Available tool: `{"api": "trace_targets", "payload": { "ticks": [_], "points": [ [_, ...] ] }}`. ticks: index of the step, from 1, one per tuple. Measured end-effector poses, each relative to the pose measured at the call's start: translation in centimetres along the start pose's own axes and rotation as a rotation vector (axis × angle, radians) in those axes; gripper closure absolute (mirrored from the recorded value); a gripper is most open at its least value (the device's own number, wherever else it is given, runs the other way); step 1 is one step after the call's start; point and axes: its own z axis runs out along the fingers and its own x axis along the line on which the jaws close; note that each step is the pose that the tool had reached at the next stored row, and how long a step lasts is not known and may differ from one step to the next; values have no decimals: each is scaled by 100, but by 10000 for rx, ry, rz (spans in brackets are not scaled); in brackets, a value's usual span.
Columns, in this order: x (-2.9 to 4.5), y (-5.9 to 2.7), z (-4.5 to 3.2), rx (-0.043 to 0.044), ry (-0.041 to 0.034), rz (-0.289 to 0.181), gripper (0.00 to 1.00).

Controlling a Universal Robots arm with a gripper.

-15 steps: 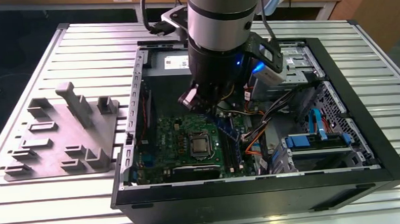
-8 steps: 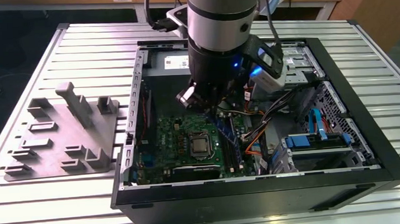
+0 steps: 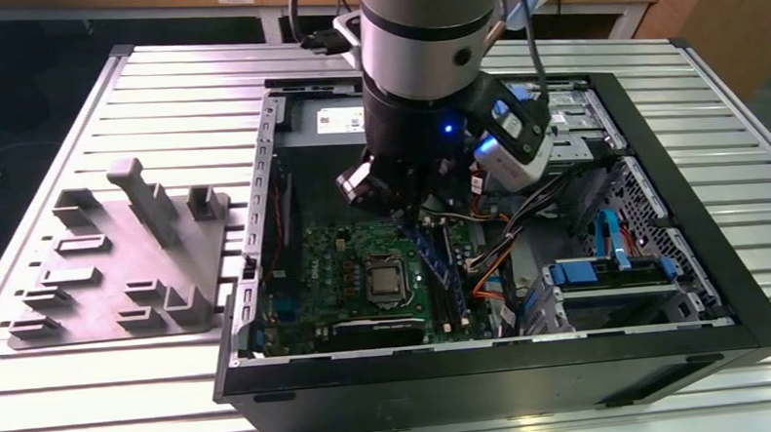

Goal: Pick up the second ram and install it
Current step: 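Insert the second ram into the second slot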

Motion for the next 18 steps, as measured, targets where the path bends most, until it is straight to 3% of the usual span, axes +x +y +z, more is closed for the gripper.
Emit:
{"api": "trace_targets", "payload": {
  "ticks": [13, 14, 18],
  "points": [
    [1, -1, 19, 99, -102, 2362, 88],
    [1, -1, 24, 124, -129, 2983, 88],
    [1, -1, 26, 141, -145, 3370, 88]
  ]
}}
